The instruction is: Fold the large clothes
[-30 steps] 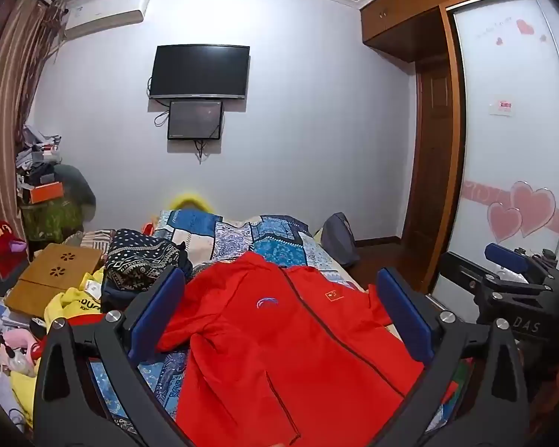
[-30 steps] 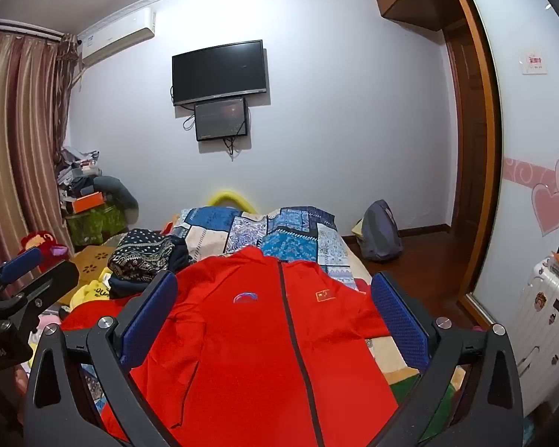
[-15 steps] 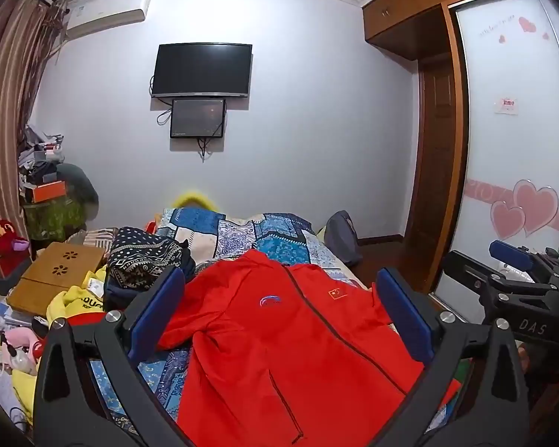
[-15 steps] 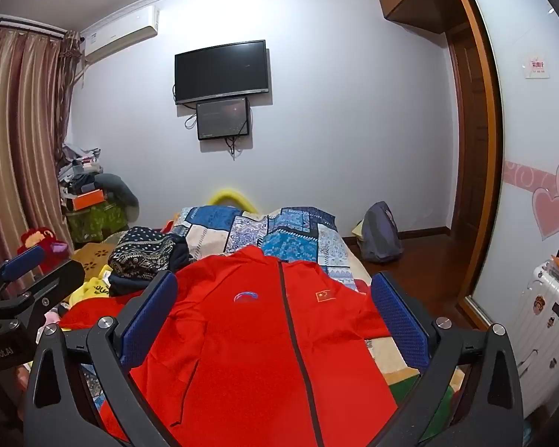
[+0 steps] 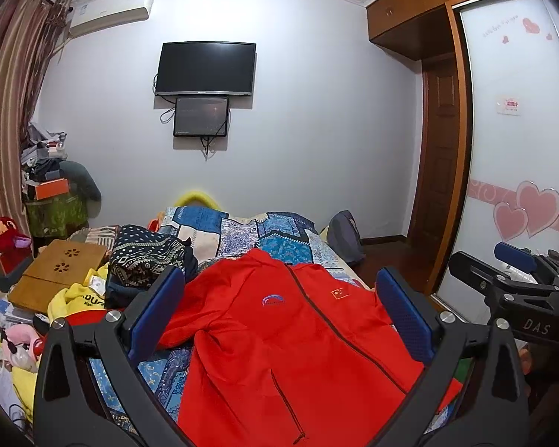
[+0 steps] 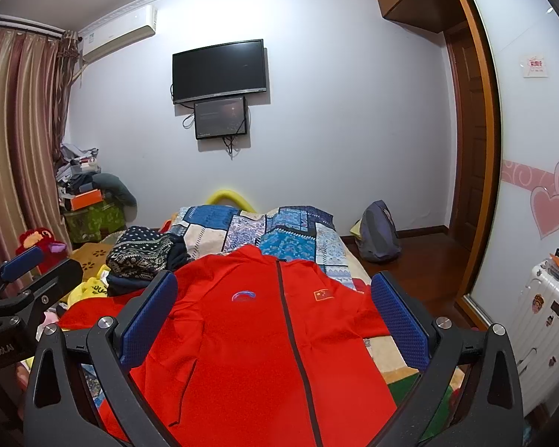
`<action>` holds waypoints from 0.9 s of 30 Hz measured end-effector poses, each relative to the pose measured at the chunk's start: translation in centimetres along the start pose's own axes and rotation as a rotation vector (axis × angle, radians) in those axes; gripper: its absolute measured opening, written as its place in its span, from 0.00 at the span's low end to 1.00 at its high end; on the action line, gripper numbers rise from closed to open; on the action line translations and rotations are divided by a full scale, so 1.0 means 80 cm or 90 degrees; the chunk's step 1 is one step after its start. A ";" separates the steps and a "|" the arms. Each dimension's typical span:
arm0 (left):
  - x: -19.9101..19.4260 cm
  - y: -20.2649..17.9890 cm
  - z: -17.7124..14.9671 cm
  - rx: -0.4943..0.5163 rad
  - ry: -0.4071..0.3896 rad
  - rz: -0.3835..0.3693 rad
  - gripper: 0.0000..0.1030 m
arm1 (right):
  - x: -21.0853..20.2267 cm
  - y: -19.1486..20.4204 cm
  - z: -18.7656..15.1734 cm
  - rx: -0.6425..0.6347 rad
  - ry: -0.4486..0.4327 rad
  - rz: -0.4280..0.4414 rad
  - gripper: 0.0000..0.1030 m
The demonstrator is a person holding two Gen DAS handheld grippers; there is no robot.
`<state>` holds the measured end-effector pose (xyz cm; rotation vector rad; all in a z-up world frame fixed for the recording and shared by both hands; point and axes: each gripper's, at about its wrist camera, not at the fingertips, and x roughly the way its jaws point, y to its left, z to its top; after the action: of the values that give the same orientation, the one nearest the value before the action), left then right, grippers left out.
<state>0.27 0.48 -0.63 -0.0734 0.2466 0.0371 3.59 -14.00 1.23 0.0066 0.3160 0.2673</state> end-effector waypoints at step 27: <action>0.002 0.002 -0.001 -0.003 0.007 -0.001 1.00 | 0.003 -0.001 -0.005 -0.005 0.005 0.000 1.00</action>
<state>0.39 0.61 -0.79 -0.0783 0.2569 0.0356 3.67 -14.02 0.79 -0.0025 0.3226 0.2679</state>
